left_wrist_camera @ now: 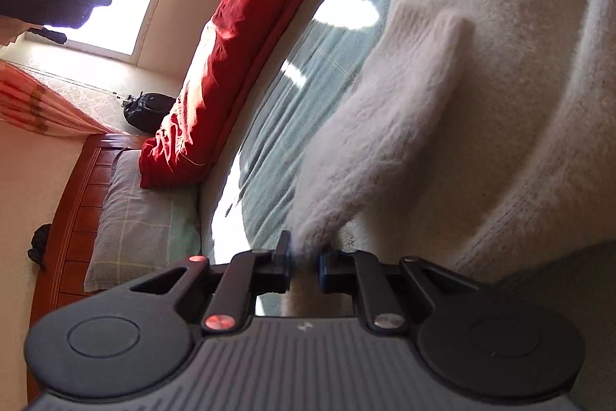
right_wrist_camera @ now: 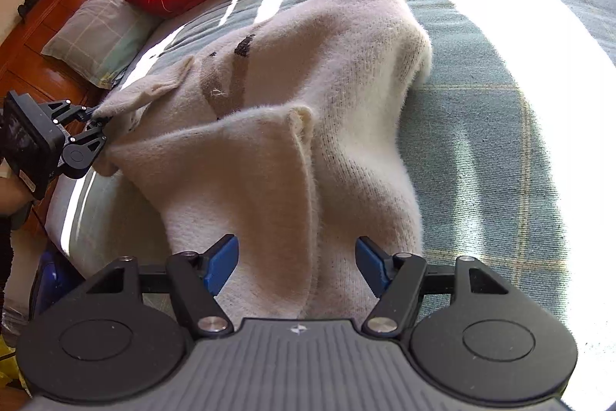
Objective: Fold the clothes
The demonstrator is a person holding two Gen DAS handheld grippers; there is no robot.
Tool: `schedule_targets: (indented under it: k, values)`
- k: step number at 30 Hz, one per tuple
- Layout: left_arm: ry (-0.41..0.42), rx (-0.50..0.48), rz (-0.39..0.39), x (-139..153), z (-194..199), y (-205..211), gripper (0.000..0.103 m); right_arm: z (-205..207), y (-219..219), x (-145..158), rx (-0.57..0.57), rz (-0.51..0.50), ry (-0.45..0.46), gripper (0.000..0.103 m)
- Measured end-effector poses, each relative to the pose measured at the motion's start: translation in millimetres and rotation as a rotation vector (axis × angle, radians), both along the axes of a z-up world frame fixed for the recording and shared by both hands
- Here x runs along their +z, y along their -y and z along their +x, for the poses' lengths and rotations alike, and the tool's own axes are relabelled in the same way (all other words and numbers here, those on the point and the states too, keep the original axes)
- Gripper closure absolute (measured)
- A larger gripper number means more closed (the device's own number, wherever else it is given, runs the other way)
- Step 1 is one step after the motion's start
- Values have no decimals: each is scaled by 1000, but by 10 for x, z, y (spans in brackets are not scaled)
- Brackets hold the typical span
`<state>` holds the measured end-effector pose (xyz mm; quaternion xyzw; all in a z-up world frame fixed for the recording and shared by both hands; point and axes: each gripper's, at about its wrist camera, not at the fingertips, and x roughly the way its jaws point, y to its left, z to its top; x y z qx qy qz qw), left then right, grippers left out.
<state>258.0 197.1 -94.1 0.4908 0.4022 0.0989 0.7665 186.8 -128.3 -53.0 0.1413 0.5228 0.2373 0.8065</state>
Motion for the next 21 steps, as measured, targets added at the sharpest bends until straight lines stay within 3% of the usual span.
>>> schedule_targets:
  k: [4, 7, 15, 21]
  values:
    - [-30, 79, -43, -115, -8, -214, 83, -30, 3, 36, -3, -14, 3, 32]
    - [-35, 117, -101, -132, -40, -310, 83, -47, 11, 78, -6, -24, 10, 32]
    - [8, 115, -240, 198, -420, -246, 78, -100, 86, 217, -34, -17, 43, 32]
    - [9, 50, -482, 542, -811, 92, 68, -209, 194, 246, -45, 26, 53, 32]
